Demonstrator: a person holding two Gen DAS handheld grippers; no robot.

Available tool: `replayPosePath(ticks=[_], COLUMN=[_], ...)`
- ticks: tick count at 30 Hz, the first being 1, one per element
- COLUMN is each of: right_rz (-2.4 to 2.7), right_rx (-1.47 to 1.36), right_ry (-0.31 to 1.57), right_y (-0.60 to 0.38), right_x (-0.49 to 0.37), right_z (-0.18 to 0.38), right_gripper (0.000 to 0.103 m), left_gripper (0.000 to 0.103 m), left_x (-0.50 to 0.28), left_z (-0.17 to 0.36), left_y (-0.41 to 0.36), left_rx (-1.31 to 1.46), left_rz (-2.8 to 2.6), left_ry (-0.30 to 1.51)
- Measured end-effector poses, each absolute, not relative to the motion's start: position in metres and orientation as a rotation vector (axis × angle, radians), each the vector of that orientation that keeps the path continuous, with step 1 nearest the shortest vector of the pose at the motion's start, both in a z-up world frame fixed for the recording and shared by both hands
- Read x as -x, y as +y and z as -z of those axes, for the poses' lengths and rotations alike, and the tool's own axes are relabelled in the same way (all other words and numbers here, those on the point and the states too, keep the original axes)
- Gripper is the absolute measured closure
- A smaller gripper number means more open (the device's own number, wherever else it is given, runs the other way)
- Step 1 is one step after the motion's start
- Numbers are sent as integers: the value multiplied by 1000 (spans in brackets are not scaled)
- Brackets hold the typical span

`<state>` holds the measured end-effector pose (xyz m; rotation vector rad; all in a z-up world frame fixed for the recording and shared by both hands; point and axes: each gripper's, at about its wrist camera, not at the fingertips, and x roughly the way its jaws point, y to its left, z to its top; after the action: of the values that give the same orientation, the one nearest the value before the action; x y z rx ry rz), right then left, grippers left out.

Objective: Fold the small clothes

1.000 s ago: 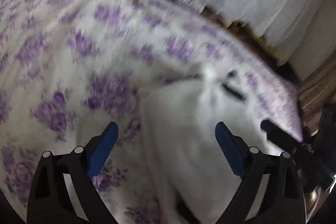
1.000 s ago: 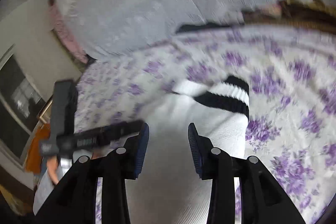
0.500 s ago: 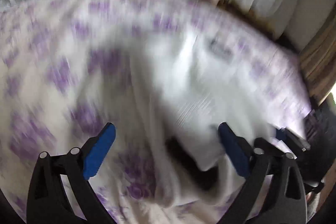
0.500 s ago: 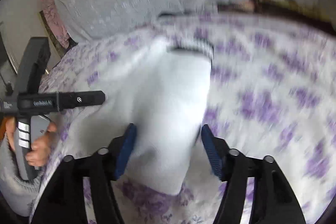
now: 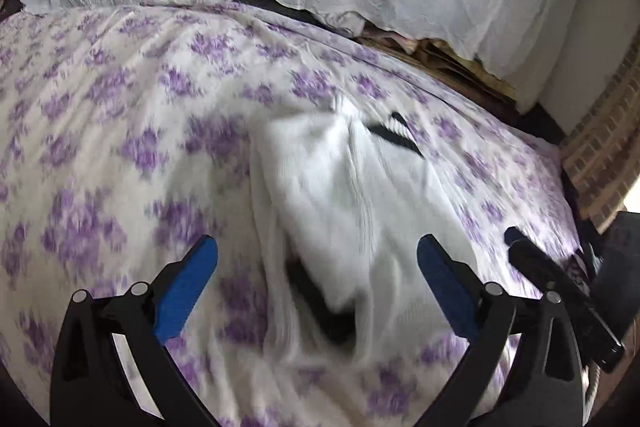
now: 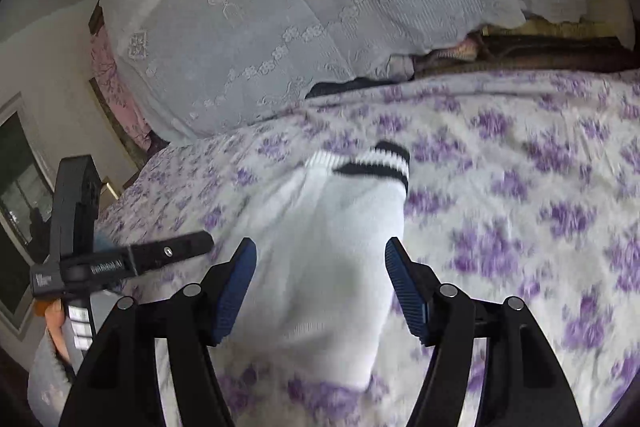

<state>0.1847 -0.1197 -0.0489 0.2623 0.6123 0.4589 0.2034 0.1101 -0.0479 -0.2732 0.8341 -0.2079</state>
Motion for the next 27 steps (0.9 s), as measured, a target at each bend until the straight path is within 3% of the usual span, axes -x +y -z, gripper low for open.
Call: replayPosePath(ticks=[4, 7, 10, 20, 27], right_rz=[-411, -345, -397, -417, -353], right_rx=[-306, -295, -424, -582, -379], right_ry=[656, 761, 816, 649, 544], right_y=[-116, -112, -127, -162, -142], right_x=[-217, -245, -257, -241, -222], right_z=[49, 84, 120, 99, 75], right_gripper=[29, 29, 20, 19, 18], left_gripper=[6, 4, 4, 6, 5], left_x=[-235, -250, -256, -217, -220], left_z=[64, 98, 103, 48, 55], left_y=[97, 104, 118, 91, 87], left_rx=[214, 277, 369, 153, 94], left_rz=[106, 120, 159, 52, -24], left_ry=[883, 919, 942, 692, 729])
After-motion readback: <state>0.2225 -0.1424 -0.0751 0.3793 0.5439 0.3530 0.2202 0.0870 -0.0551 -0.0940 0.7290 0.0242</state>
